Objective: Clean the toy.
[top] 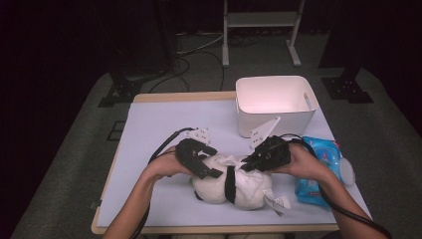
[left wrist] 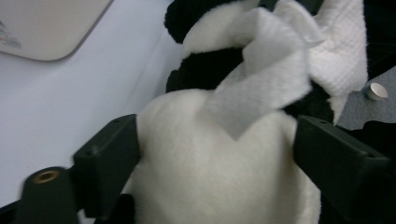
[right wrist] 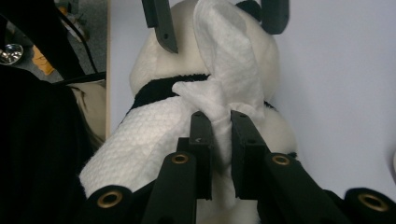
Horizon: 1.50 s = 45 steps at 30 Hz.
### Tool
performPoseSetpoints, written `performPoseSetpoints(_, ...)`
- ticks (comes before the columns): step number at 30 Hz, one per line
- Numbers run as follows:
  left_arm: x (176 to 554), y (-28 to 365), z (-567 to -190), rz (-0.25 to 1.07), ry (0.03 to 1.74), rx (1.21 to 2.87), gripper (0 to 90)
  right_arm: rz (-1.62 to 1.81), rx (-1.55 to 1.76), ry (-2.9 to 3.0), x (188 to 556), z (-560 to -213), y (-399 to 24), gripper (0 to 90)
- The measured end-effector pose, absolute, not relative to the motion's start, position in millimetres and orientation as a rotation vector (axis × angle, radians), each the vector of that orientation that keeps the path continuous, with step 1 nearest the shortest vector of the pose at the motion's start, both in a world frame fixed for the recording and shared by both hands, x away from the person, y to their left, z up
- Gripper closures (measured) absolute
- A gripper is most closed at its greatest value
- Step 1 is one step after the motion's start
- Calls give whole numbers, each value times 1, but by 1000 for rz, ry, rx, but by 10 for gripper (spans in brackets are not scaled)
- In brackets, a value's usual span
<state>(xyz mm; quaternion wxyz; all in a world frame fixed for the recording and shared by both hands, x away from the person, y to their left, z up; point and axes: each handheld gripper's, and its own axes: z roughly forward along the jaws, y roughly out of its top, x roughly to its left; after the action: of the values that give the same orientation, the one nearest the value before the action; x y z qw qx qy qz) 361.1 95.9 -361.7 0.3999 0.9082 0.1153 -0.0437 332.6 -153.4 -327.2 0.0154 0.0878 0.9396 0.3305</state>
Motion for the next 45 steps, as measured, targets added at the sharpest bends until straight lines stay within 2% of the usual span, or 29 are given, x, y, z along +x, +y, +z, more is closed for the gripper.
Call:
performPoseSetpoints(6, 369, 89, -369, -201, 294, 2331, 49, 1048, 259, 2932, 329, -328, -156, 799)
performPoseSetpoints(10, 371, 87, -372, -243, 273, 2337, 49, 1054, 250, 2936, 327, -328, -156, 798)
performPoseSetpoints(16, 367, 90, -367, -182, 194, 2340, 292, 1073, 262, 2934, 329, -325, -157, 799)
performPoseSetpoints(19, 367, 93, -363, -133, 213, 2296, 359, 1075, 281, 2906, 331, -321, -159, 801)
performPoseSetpoints(30, 367, 92, -348, 57, 173, 2241, 408, 1081, 383, 2809, 351, -299, -171, 800)
performPoseSetpoints(38, 358, 96, -358, -15, 202, 2263, 354, 1063, 398, 2862, 351, -317, -174, 800)
performPoseSetpoints(45, 357, 100, -358, -77, 234, 2264, 192, 1055, 320, 2891, 338, -319, -168, 800)
